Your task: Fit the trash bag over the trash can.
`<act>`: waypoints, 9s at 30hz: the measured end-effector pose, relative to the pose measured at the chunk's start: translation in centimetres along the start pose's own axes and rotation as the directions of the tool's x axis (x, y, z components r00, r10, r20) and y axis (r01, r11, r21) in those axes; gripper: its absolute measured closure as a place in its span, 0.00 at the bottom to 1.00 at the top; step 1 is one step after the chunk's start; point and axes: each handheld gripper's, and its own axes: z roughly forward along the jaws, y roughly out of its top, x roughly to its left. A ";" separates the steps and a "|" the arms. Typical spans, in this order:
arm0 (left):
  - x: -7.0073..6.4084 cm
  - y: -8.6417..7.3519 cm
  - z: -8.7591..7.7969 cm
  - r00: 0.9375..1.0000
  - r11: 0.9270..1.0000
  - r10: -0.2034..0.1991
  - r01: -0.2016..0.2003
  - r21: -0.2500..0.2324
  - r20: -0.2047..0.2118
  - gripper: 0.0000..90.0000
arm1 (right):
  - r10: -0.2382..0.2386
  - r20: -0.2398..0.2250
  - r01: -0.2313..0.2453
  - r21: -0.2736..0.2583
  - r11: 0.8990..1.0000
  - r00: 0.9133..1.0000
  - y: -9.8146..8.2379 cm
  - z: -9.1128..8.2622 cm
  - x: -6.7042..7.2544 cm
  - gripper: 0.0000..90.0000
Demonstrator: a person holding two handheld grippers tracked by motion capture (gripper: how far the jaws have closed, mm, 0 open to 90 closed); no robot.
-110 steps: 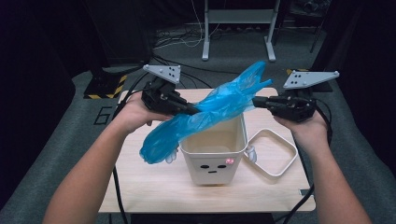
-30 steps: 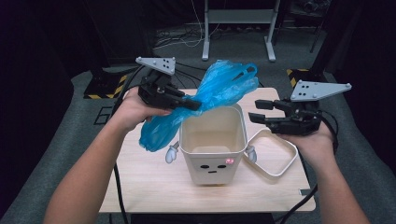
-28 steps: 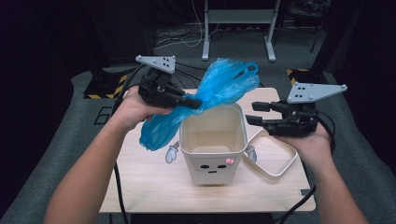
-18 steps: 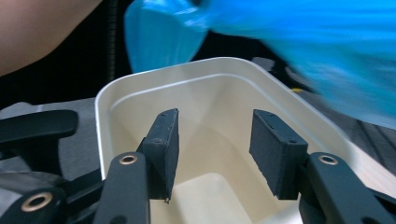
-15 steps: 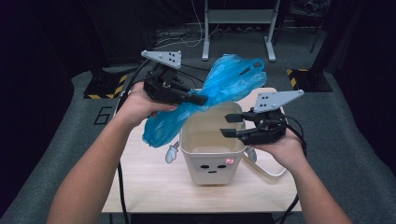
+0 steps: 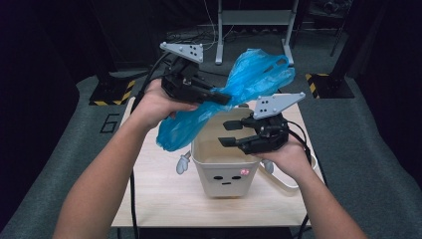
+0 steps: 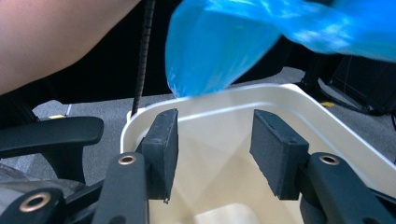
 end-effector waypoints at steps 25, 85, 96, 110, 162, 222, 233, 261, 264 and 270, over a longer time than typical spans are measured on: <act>0.0 2.0 1.7 1.000 1.000 0.001 -0.001 -0.023 0.018 0.95 | -0.033 0.003 0.033 -0.025 0.999 0.999 1.9 1.8 0.1 1.00; -0.3 -4.2 1.4 0.998 0.999 -0.029 0.030 -0.017 0.047 0.95 | 0.002 0.230 -0.012 0.044 0.999 0.973 -2.0 -7.1 -1.8 1.00; 0.0 -8.1 2.7 0.994 0.996 -0.083 0.082 0.018 0.077 0.95 | 0.062 0.154 -0.069 0.042 0.997 0.986 -3.5 -5.8 -2.0 0.70; -0.9 -8.7 3.6 0.992 0.998 -0.052 0.047 0.047 0.115 0.77 | 0.138 0.249 -0.124 -0.074 0.990 0.959 -3.4 -7.7 -3.5 0.47; 2.1 -7.2 1.4 0.989 0.993 -0.112 0.113 0.012 -0.098 0.40 | 0.020 0.114 -0.032 0.103 0.994 0.993 -2.4 -1.6 -1.3 0.88; -1.7 -10.0 0.7 0.995 1.000 -0.021 0.021 0.005 0.101 0.99 | 0.064 0.192 -0.069 0.019 0.997 0.979 0.7 -3.3 -3.2 0.61; -2.6 -11.1 -0.6 0.995 1.000 -0.010 0.011 -0.012 0.094 0.99 | 0.007 0.169 -0.021 0.077 0.997 0.986 0.1 -3.7 -2.1 1.00; -3.7 -10.8 -5.4 0.997 0.995 -0.029 0.022 -0.102 -0.069 0.67 | -0.073 0.111 0.071 0.024 0.997 0.991 -1.3 -5.5 1.8 1.00; -3.6 -9.3 -5.3 0.997 0.994 -0.012 0.003 -0.106 -0.082 0.61 | -0.073 0.109 0.070 0.024 0.997 0.991 -1.2 -5.4 1.8 1.00; -2.4 -6.9 -3.6 0.996 0.997 -0.026 0.020 -0.075 -0.080 0.53 | -0.080 0.109 0.077 0.027 0.997 0.991 -0.9 -5.3 1.8 1.00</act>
